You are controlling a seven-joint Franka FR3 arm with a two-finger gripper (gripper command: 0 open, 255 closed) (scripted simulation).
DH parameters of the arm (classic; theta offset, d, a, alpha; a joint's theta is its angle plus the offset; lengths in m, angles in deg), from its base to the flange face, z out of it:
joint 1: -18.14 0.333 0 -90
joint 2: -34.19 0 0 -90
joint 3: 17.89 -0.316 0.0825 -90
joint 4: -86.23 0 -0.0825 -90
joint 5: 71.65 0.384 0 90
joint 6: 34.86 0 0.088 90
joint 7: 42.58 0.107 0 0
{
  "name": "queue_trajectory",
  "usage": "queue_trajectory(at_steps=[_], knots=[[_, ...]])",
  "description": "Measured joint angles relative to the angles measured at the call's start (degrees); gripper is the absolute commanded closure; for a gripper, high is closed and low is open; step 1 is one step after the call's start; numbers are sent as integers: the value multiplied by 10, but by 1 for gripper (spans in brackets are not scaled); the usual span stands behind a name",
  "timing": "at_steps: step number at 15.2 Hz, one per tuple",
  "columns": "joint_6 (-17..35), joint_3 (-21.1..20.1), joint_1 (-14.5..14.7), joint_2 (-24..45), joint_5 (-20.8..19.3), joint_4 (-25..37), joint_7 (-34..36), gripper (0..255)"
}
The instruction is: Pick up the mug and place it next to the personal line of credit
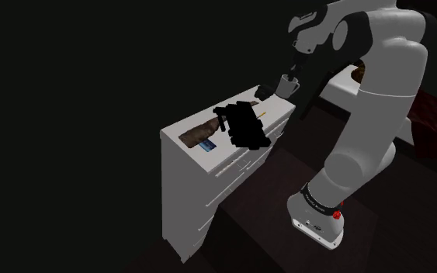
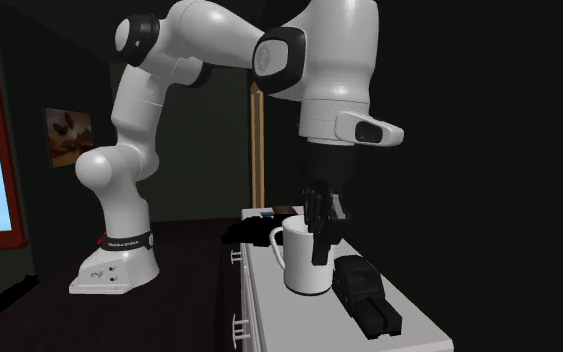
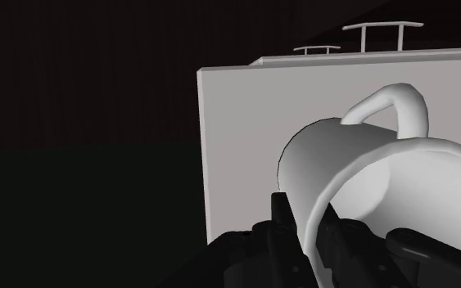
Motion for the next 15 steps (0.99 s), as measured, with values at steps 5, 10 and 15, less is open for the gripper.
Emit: queue_trajectory(at_steps=[5,10,15], knots=[[-31,4,2,-12,-9,22,7,255],[-67,7,0,-19,-14,51,9,255],[-105,9,-2,-22,-17,88,12,255]])
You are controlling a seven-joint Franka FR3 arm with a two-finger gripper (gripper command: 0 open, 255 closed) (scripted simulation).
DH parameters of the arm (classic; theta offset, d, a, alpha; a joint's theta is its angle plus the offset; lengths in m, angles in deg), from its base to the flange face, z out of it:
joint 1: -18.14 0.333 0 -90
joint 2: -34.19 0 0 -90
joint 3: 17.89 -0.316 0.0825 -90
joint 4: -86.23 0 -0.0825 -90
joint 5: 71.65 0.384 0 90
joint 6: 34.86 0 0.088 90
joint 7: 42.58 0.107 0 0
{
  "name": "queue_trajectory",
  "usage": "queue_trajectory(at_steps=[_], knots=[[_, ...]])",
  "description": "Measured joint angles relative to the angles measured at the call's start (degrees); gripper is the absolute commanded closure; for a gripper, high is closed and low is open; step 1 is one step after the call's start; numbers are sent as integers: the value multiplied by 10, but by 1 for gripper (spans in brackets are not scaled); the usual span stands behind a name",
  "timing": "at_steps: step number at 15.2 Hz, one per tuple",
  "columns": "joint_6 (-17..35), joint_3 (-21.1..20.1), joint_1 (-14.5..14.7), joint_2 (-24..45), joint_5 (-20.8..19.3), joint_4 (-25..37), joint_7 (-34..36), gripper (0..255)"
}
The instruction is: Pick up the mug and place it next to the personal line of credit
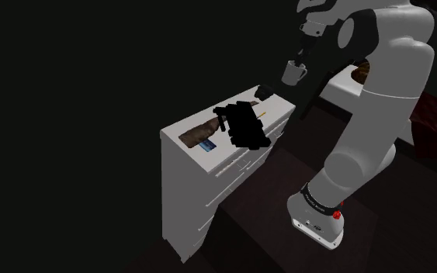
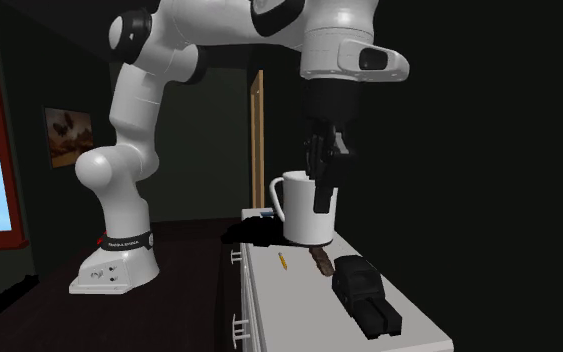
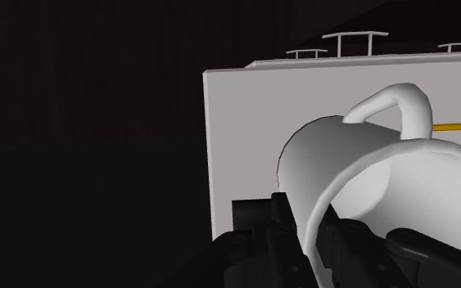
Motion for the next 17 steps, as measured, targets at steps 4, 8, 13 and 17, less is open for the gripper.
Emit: queue_trajectory(at_steps=[4,8,13,17], knots=[[-28,2,-1,-5,-4,24,3,255],[-40,2,16,-30,-17,17,21,255],[-3,-12,82,-143,-80,-109,99,255],[4,-39,114,-224,-121,-184,167,255]])
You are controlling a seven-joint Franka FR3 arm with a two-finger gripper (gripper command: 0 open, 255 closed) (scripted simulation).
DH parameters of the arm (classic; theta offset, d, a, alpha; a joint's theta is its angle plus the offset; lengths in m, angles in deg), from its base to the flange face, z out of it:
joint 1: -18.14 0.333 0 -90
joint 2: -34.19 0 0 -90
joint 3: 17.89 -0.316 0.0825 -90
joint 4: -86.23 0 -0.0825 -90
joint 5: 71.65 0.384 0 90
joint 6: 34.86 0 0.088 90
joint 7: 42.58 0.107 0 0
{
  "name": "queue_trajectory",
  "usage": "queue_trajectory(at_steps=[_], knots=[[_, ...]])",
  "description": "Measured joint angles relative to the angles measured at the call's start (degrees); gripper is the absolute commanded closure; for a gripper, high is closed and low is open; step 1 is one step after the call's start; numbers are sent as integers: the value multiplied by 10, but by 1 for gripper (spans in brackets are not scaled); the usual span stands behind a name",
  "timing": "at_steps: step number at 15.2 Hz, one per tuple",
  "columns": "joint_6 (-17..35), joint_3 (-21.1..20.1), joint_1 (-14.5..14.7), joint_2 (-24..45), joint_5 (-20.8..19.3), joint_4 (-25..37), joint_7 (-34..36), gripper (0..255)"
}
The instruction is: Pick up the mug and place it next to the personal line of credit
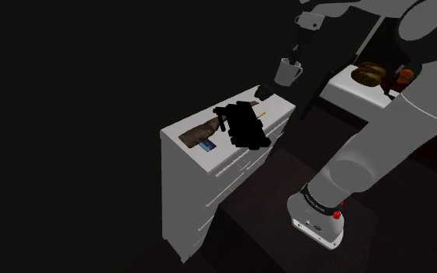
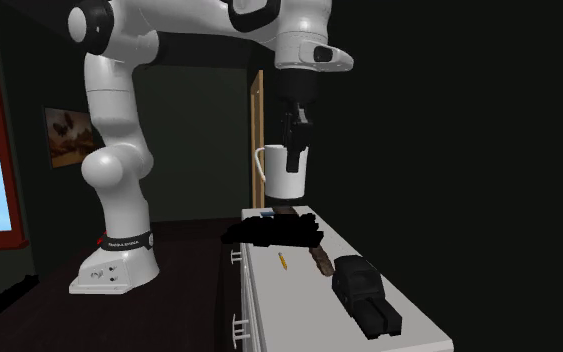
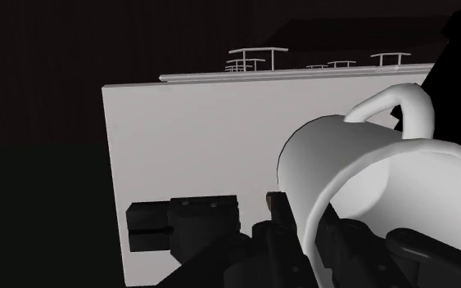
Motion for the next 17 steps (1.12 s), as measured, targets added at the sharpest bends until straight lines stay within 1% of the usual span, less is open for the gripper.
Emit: queue_trajectory(at_steps=[4,7,14,17], knots=[[14,-39,21,-77,-31,-81,74,255],[17,-71,33,-122,-41,-126,124,255],[12,-146,56,-209,-41,-208,228,255],[10,-177,71,-220,-27,-219,270,255]])
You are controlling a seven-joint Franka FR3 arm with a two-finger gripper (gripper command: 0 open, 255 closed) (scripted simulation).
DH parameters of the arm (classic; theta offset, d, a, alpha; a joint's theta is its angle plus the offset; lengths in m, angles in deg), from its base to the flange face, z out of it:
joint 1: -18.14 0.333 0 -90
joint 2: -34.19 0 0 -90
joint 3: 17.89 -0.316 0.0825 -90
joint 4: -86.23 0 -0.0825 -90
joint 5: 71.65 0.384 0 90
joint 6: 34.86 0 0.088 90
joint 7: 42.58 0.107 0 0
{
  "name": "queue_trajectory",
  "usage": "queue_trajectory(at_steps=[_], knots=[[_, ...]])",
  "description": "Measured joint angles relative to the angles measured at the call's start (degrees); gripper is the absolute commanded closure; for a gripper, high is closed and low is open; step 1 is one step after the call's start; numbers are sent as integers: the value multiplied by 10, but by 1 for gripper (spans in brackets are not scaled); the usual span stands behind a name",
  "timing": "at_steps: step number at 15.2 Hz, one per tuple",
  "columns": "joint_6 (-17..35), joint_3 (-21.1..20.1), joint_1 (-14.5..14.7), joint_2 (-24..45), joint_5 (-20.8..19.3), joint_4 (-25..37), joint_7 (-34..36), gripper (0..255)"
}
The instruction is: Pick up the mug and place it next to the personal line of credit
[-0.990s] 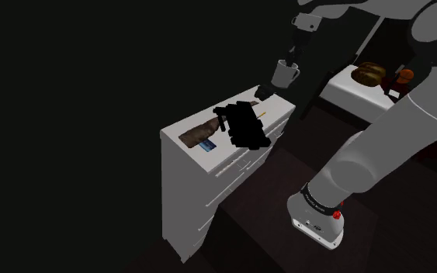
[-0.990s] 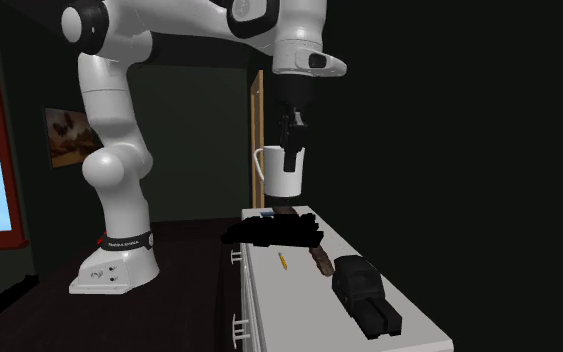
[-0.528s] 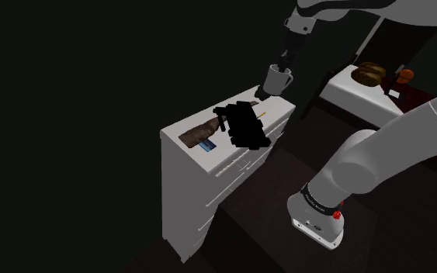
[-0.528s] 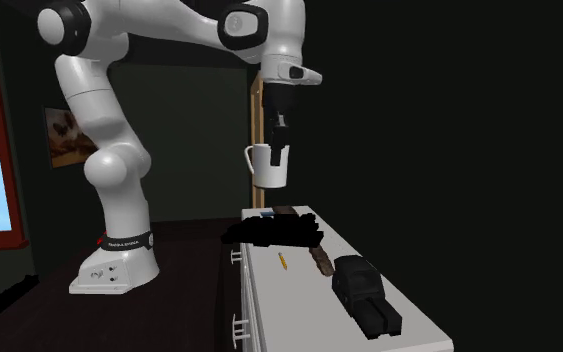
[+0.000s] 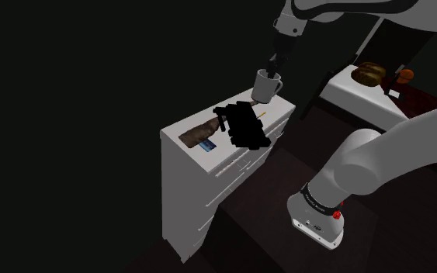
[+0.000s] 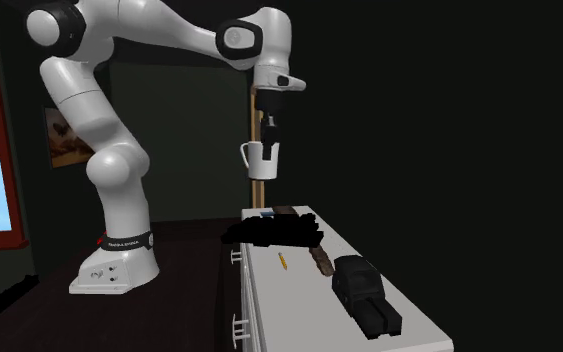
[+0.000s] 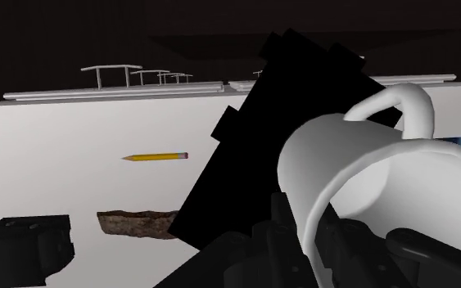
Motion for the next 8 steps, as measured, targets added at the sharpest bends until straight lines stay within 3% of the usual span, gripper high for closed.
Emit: queue_trajectory(at_steps=[8], knots=[[4,-90,40,-51,41,-54,115,255]])
